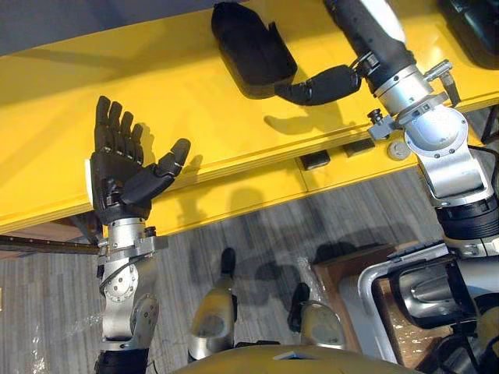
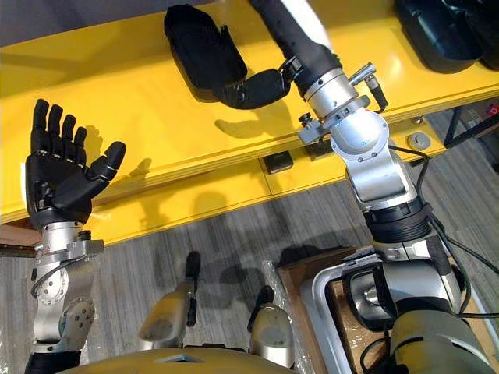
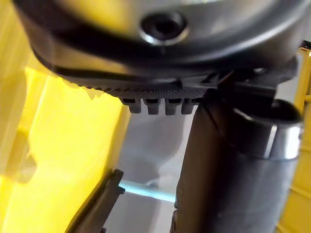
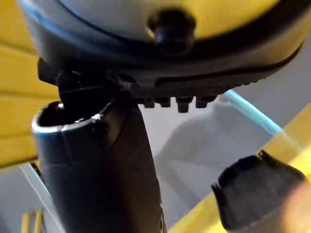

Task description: Walk over and take three plastic housings, then place them on the shelf

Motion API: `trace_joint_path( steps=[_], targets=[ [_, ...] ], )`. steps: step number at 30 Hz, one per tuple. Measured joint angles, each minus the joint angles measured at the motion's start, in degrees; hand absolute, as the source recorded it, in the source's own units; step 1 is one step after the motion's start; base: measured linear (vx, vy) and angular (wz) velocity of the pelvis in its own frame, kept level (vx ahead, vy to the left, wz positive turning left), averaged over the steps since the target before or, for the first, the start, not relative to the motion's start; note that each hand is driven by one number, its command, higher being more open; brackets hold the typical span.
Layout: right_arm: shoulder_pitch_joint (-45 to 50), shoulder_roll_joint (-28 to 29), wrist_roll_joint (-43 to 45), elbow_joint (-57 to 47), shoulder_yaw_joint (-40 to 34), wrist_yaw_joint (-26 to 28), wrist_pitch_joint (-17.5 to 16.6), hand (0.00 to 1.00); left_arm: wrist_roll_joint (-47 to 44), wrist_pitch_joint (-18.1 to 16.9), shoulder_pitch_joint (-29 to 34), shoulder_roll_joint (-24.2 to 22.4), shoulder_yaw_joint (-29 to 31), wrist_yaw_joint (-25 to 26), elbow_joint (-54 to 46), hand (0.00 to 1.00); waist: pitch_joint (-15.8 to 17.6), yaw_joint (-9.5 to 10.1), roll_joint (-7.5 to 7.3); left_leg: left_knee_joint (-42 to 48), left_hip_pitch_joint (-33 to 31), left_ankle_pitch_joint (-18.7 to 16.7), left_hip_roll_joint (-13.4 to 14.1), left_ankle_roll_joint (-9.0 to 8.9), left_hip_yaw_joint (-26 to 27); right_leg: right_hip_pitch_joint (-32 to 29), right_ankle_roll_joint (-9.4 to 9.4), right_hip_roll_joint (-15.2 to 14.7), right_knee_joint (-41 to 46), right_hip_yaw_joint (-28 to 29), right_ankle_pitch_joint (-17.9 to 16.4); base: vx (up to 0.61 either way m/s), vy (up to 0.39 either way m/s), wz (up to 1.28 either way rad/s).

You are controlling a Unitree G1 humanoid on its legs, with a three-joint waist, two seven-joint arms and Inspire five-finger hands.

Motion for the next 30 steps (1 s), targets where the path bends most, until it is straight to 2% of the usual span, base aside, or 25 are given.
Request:
trace_joint_path(
  steps=[7,10,15,23,24,30],
  targets=[
    [-5.93,-4.98,-1.62,14.54,7.29,3.89,0.01,1.00,-1.07,0.05,-0.79,3.80,-0.72,-2.43,1.01,1.00,-0.08,2.47,-0.15,-0.01,-0.01,0.23,-0.29,0.20,-1.65,1.41,0.14,-0.08,-0.82,-1.67,0.32,-0.01,-0.021,0.11],
    [-7.76,-6.06,-1.63,16.58,9.29,5.02,-0.05,1.00,-2.29,0.41,-1.44,3.85,-1.26,-2.91,2.13,1.00,-0.09,3.14,-0.17,-0.01,-0.04,0.33,-0.30,0.20,-2.37,2.09,0.24,-0.06,-1.32,-2.41,0.41,0.00,-0.033,0.13],
    [-11.83,-6.05,-3.97,23.97,13.05,4.81,-0.10,1.00,-2.52,0.54,-2.83,4.72,-2.72,-3.29,2.17,1.00,-0.09,4.79,-0.17,-0.02,-0.28,0.44,-0.39,0.26,-2.67,2.16,0.28,-0.11,-1.58,-2.73,0.55,0.00,-0.026,0.04],
    [-17.85,-4.91,-6.07,37.14,19.33,4.75,-0.89,1.00,-3.30,0.51,-4.94,6.09,-5.88,-3.28,6.44,1.00,0.04,5.93,0.08,-0.01,-1.73,0.75,-0.15,0.21,-3.36,1.05,0.28,0.19,-1.62,-3.05,0.61,-0.01,-0.041,0.03],
    [-19.42,-4.90,-6.07,38.12,20.01,4.71,-1.58,0.00,-4.03,0.51,-4.98,6.13,-6.20,-3.26,7.21,1.00,0.08,5.88,0.16,-0.01,-2.13,0.82,-0.05,0.14,-3.53,0.73,0.23,0.31,-1.63,-3.09,0.63,0.00,-0.069,0.02],
    [-22.17,-4.82,-6.23,41.23,22.63,4.73,-3.22,0.00,-4.50,0.51,-5.14,6.17,-6.84,-3.22,8.27,1.00,0.25,6.23,0.46,0.01,-2.54,0.89,0.18,0.03,-3.64,0.33,-0.14,0.52,-1.47,-3.28,0.38,0.02,-0.056,0.01]
  ],
)
